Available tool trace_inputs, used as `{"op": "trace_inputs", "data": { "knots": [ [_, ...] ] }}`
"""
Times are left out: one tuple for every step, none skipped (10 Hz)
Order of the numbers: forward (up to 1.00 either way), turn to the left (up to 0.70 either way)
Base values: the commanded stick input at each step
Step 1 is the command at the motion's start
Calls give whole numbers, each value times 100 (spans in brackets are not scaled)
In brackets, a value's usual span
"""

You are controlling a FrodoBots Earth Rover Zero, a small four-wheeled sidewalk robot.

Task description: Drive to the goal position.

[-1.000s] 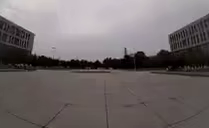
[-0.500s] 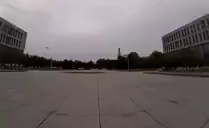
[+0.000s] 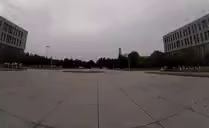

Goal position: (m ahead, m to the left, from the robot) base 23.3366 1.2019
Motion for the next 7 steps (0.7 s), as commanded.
{"op": "trace_inputs", "data": {
  "knots": [
    [70, 1],
    [70, 1],
    [70, 1],
    [70, 1],
    [70, -4],
    [70, -21],
    [70, -34]
  ]
}}
